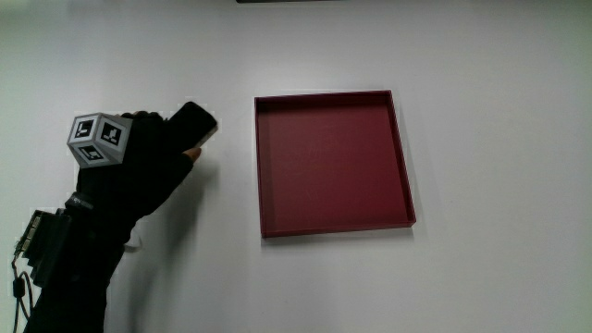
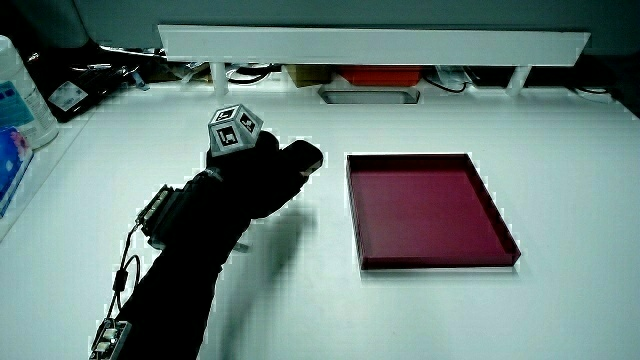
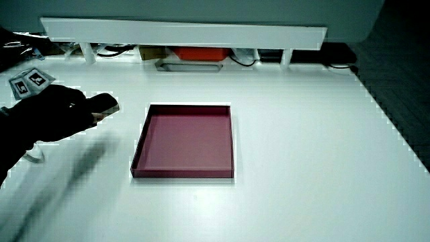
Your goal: Place eraser
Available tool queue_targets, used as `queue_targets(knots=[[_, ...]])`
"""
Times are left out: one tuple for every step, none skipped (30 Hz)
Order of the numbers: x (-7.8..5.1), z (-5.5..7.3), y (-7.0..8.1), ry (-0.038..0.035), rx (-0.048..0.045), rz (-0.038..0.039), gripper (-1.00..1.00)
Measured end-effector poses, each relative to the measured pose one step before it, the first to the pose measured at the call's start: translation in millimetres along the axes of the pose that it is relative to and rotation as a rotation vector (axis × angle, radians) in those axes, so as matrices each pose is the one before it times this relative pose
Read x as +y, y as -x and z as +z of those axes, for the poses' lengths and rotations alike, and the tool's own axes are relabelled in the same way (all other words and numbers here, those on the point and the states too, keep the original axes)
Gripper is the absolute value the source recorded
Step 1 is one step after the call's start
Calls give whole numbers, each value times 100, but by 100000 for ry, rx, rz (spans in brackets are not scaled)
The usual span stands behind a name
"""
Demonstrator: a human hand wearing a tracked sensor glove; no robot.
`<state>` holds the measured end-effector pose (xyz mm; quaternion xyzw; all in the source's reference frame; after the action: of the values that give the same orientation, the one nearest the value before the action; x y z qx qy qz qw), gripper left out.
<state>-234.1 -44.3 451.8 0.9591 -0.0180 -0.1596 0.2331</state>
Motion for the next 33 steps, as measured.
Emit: queue_targets(knots=[[228,-279,553,539,-142,1436,0],[265,-359,612,877,-540,1884,0],[209,-348,530,-125,1225,2367,0],[266,-434,514,650,1023,1723,0],[244,-383,437,712,29,1341,0],[166,-301,328,-431,222,866,0],[388,-540,581,967,-368,1681,0],[200,-322,371,1719,-1512,239,0],[152,-269,399,-625,399,1704,0],[225,-343,426,-893,1094,1221,0],[271,-387,424,1922,-850,502,0],[-208,111,-99,-1407,1066,810,0],[243,-322,379,150,534,1268,0],[-136,113,57,-552,-2231,-459,0],[42,-87,122,-186,-291,-95,0],[-7,-2,-47,272,-44,199,0],[71,-67,61,120,64,331,0],[81,-104,197,41,-575,304,0],[-63,37,-25,-502,-171,-522,0],[-14,11,-8,-173,-661,-518,0],[91,-106,118,739,485,720,0],[-19,30,-8,-63,276,19,0],[-28,13,28,-38,-620,-117,0],[-13,-3,30,398,-1380,-430,-4],[-39,16,22,-1025,634,845,-9],[61,-81,102,283,341,196,-13],[105,-133,180,-513,2,-395,-17],[-180,181,-157,-30,-381,540,-22],[-50,18,40,1241,-2153,-733,-26],[67,-115,197,-65,-14,557,-30],[48,-117,241,-144,-309,558,-35],[-56,-36,143,854,-1000,305,-39],[-55,-24,145,693,756,1656,-43]])
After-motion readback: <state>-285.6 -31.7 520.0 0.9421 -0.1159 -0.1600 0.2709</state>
